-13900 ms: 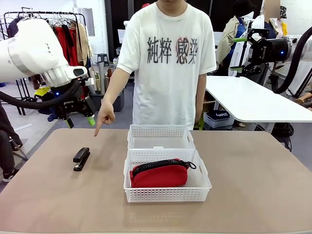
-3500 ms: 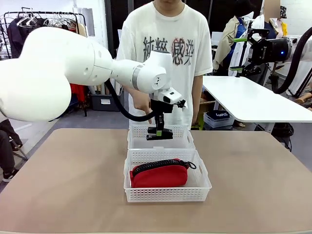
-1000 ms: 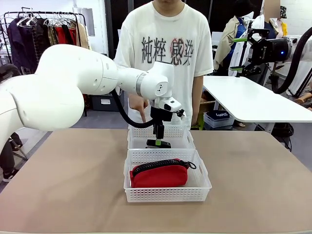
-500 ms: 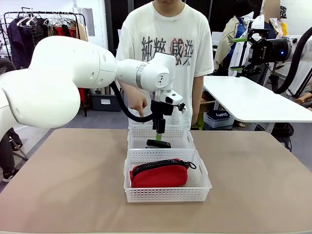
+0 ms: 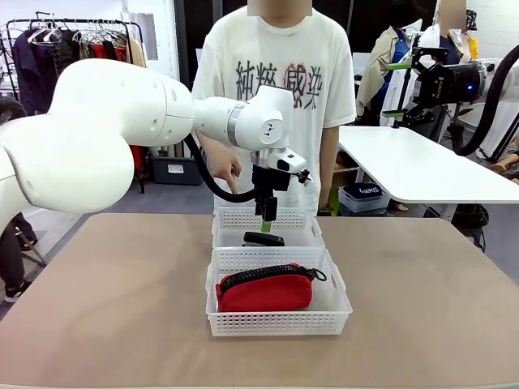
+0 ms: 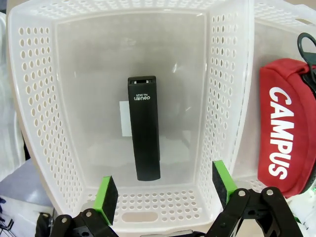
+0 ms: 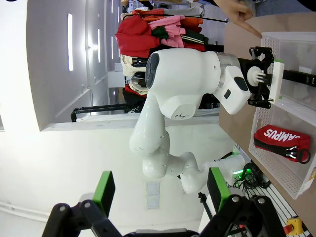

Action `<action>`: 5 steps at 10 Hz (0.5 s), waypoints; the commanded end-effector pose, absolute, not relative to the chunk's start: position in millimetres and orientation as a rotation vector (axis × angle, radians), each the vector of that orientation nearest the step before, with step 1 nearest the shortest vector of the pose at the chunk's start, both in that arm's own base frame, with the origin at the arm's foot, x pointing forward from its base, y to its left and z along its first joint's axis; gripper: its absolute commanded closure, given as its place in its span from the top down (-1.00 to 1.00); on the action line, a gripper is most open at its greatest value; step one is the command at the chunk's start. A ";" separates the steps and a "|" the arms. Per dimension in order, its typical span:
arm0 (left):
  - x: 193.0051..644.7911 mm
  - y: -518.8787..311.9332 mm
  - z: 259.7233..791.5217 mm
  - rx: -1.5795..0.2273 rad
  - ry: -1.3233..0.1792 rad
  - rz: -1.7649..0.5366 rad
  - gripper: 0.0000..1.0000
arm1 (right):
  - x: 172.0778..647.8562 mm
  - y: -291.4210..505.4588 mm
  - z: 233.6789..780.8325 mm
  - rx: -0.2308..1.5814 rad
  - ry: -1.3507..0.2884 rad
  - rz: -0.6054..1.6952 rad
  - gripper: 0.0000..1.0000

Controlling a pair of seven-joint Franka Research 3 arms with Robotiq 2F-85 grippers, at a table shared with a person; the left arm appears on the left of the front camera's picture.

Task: Distribute items into two baskets.
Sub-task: Place the picked Stapler into the Organizing basket as instructed by the person.

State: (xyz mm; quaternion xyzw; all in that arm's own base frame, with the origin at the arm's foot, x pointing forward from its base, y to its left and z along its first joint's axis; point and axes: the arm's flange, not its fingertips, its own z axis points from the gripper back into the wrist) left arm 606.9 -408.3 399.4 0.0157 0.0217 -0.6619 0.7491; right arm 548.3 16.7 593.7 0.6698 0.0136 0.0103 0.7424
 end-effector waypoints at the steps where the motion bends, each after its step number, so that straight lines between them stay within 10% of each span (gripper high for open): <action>1: 607.0 -406.5 402.1 0.041 0.042 -1.459 1.00 | 547.9 17.4 596.5 1.467 0.022 0.021 1.00; 5: 601.5 -408.8 409.8 -0.033 0.038 -1.375 1.00 | 547.9 17.4 596.5 1.467 0.022 0.021 1.00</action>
